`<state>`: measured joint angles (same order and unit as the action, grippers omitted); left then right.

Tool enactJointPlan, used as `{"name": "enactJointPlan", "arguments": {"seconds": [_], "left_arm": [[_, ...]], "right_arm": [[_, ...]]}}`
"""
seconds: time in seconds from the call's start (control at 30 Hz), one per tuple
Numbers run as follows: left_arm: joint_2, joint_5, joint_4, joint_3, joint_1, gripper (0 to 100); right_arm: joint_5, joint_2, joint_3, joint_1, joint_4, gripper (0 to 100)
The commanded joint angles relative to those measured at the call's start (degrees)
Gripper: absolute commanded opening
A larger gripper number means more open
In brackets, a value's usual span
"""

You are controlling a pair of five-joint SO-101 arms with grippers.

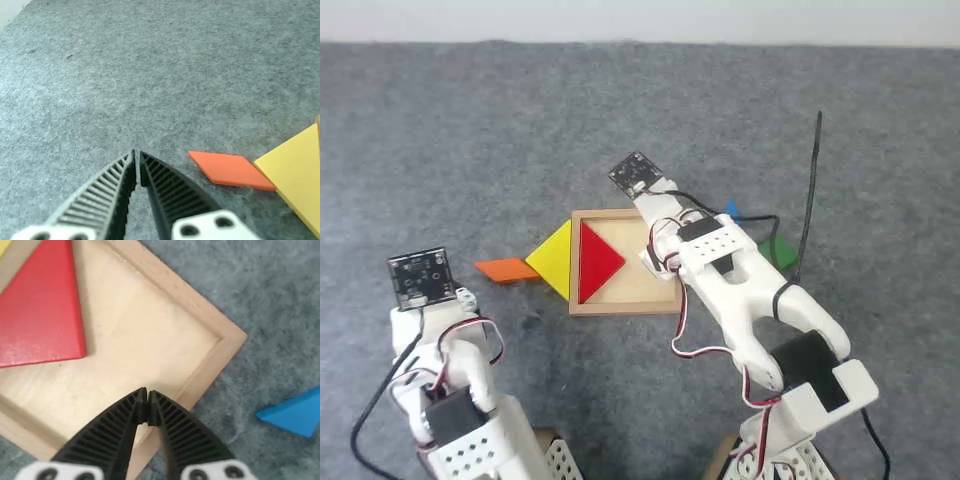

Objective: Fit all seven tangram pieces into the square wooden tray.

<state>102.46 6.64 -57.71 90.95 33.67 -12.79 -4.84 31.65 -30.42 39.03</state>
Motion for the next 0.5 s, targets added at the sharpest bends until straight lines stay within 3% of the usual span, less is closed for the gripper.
{"name": "enactJointPlan", "arguments": {"seconds": [0.0, 0.07, 0.27, 0.47], "left_arm": [[-0.70, 0.26, 1.32, -0.40, -0.18, 2], [-0.70, 0.26, 1.32, -0.40, -0.35, 2], [-0.70, 0.09, -2.20, -1.89, -2.81, 2], [-0.79, 0.18, -2.81, -2.15, -5.10, 2]], "right_arm": [[2.46, 6.55, -0.09, 0.66, 1.10, 12.5], [2.81, 9.19, 0.44, 1.10, 2.33, 16.8], [6.77, 12.62, 4.66, 2.15, -1.71, 17.6], [6.95, 4.79, 0.70, 2.33, -3.03, 17.3]]}}
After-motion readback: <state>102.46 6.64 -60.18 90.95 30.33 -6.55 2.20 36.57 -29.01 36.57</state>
